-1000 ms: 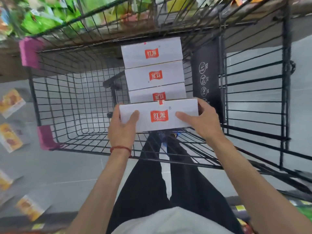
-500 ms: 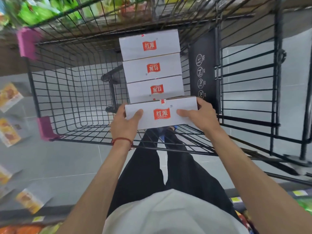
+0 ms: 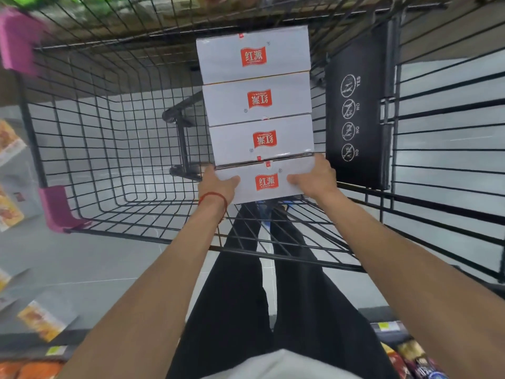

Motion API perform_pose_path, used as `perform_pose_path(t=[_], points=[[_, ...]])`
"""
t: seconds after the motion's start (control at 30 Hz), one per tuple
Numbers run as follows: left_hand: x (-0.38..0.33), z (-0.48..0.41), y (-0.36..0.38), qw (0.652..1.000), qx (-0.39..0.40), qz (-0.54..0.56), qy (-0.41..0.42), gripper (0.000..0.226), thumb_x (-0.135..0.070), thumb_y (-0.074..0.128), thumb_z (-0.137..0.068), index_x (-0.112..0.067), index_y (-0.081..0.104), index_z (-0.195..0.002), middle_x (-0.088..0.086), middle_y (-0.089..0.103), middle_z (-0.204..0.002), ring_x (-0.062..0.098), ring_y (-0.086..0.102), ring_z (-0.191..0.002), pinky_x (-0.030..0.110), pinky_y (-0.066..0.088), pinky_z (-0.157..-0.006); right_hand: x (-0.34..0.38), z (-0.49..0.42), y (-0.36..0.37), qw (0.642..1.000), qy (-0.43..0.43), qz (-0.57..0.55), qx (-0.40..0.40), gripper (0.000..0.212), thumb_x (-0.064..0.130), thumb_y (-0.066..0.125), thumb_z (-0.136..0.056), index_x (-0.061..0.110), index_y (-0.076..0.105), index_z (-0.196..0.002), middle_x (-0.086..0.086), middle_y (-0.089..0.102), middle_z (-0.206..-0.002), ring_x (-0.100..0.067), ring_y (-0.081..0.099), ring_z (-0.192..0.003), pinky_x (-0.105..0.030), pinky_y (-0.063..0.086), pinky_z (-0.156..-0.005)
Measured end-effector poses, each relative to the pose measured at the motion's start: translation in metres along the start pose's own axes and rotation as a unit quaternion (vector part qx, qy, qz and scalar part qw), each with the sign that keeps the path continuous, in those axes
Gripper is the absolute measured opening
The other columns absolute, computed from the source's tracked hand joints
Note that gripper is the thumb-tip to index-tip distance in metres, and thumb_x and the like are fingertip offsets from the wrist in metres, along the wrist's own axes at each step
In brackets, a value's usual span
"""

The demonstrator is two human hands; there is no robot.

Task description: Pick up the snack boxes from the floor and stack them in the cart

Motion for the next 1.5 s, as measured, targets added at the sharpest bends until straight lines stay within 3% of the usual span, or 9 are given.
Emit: perform_pose_path(t=[0.47,0.7,0.83,0.9,1.0,1.13,1.23,1.37,1.5], points=[[-0.003,-0.011,-0.005,0.996,-0.001,-0.066,0.055,0.051,-0.026,0.078,-0.086,-0.013,0.054,-0.129,0.006,0.064,-0.129,0.028,0.061,-0.119,0.037,0.049,-0.102,-0.006,-0.003,0.0,0.999,0.028,-0.019,0.003,0.055,0.012,0.079,-0.085,0.018,0.056,-0.134,-0.004,0.066,-0.127,-0.028,0.061,-0.12,-0.048,0.052,-0.106],[-0.008,0.001,-0.011,0.992,0.039,-0.1,0.062,0.046,-0.024,0.067,-0.094,-0.013,0.047,-0.134,0.008,0.061,-0.132,0.03,0.059,-0.121,0.029,0.042,-0.089,-0.001,0.015,-0.009,0.995,0.047,-0.085,0.032,0.055,-0.001,0.067,-0.092,0.015,0.052,-0.142,-0.002,0.062,-0.127,-0.025,0.06,-0.121,-0.038,0.05,-0.106],[-0.014,0.016,-0.025,0.993,0.052,-0.067,0.079,0.042,-0.014,0.064,-0.094,-0.011,0.048,-0.133,0.004,0.06,-0.126,0.021,0.057,-0.108,0.024,0.039,-0.088,0.004,0.043,-0.011,0.993,0.045,-0.108,0.023,0.061,0.004,0.061,-0.098,0.014,0.042,-0.154,-0.004,0.05,-0.143,-0.022,0.052,-0.129,-0.035,0.044,-0.109],[-0.016,0.027,-0.035,0.994,0.042,-0.047,0.091,0.046,-0.015,0.062,-0.095,-0.009,0.047,-0.139,0.0,0.056,-0.131,0.019,0.055,-0.113,0.025,0.042,-0.094,0.008,0.055,-0.013,0.993,0.021,-0.117,0.021,0.055,0.01,0.061,-0.099,0.014,0.046,-0.152,-0.009,0.048,-0.151,-0.025,0.05,-0.135,-0.039,0.042,-0.113],[-0.014,0.044,-0.052,0.994,0.035,-0.013,0.106,0.058,-0.021,0.062,-0.097,-0.014,0.041,-0.15,0.002,0.049,-0.149,0.024,0.049,-0.135,0.034,0.039,-0.113,0.016,0.074,-0.016,0.99,-0.008,-0.133,0.038,0.047,0.018,0.061,-0.1,0.014,0.053,-0.146,-0.008,0.056,-0.145,-0.025,0.055,-0.131,-0.046,0.045,-0.113],[-0.003,0.073,-0.073,0.992,0.011,0.025,0.126,0.045,-0.022,0.059,-0.099,-0.015,0.051,-0.143,0.0,0.058,-0.136,0.018,0.054,-0.122,0.027,0.039,-0.102,0.025,0.1,-0.021,0.985,-0.076,-0.146,0.049,0.04,0.018,0.061,-0.101,0.013,0.058,-0.14,-0.005,0.063,-0.132,-0.021,0.06,-0.115,-0.037,0.048,-0.1],[0.016,0.101,-0.088,0.985,-0.046,0.083,0.141,0.035,-0.023,0.059,-0.1,-0.017,0.059,-0.134,-0.005,0.06,-0.122,0.014,0.056,-0.113,0.023,0.038,-0.094,0.027,0.12,-0.025,0.977,-0.119,-0.164,0.068,0.036,0.017,0.061,-0.101,0.015,0.061,-0.137,-0.003,0.064,-0.125,-0.02,0.06,-0.115,-0.04,0.049,-0.105],[0.048,0.143,-0.101,0.964,-0.109,0.188,0.151,0.024,-0.018,0.063,-0.097,-0.025,0.064,-0.12,-0.004,0.066,-0.121,0.02,0.061,-0.121,0.036,0.047,-0.107,0.03,0.152,-0.031,0.965,-0.16,-0.184,0.096,0.035,0.015,0.06,-0.1,0.018,0.061,-0.136,-0.002,0.066,-0.124,-0.018,0.062,-0.113,-0.03,0.053,-0.088],[0.073,0.192,-0.112,0.941,-0.122,0.261,0.176,0.024,-0.01,0.061,-0.097,-0.027,0.066,-0.114,-0.007,0.067,-0.116,0.019,0.061,-0.119,0.045,0.046,-0.11,0.034,0.192,-0.028,0.954,-0.214,-0.175,0.117,0.03,0.017,0.061,-0.099,0.023,0.064,-0.128,-0.003,0.068,-0.123,-0.018,0.065,-0.111,-0.035,0.05,-0.101]])
Point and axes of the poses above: each hand's wrist, its own z-axis away from the middle knuckle, its own y-axis out of the palm, x = y × z, the point moved 1 cm from there along -z, towards the middle knuckle
